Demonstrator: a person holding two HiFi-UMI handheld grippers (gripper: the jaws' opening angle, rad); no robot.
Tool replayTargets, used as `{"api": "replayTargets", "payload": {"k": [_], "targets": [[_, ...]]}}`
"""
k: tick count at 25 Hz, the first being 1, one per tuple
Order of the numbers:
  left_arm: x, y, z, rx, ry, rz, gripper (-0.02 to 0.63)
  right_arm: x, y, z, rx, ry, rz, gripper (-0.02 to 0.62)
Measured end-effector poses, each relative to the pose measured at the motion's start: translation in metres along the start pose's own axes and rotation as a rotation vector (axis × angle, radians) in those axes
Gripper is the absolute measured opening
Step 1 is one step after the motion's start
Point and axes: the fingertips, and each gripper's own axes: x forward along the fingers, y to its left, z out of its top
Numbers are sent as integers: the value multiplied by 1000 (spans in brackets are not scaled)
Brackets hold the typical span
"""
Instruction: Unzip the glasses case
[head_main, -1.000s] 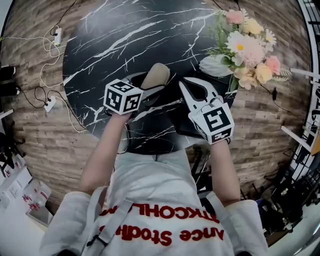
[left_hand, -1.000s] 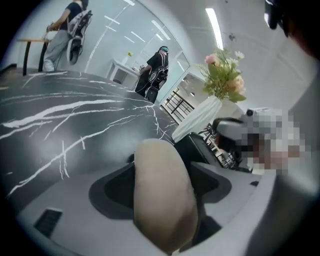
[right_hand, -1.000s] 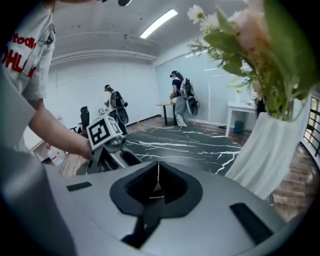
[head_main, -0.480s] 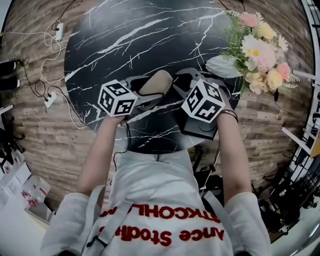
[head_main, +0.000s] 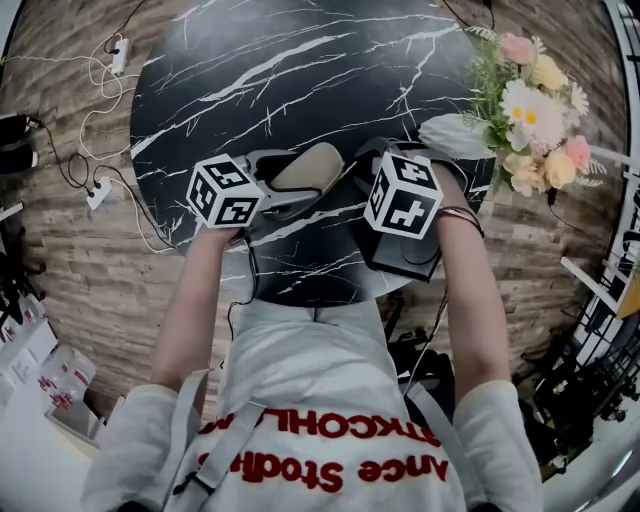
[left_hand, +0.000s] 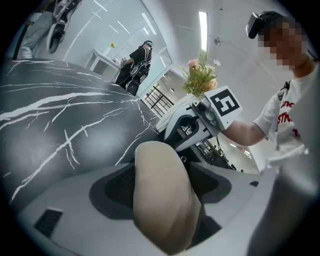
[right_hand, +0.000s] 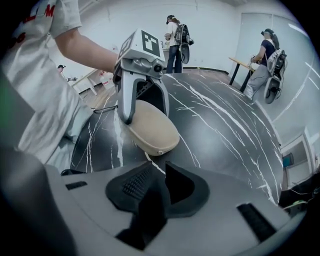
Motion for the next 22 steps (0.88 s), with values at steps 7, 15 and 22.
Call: {"api": "replayTargets", "payload": {"k": [7, 15, 22], "targets": [[0, -1, -4, 29, 35, -6, 350, 12, 4, 12, -29, 27, 66, 80], [-2, 1, -4, 12, 45, -17, 344, 14, 11, 13, -22, 4, 120, 48], [-1, 2, -4, 5, 51, -14, 344, 13, 15, 13, 22, -16, 81, 40]]}}
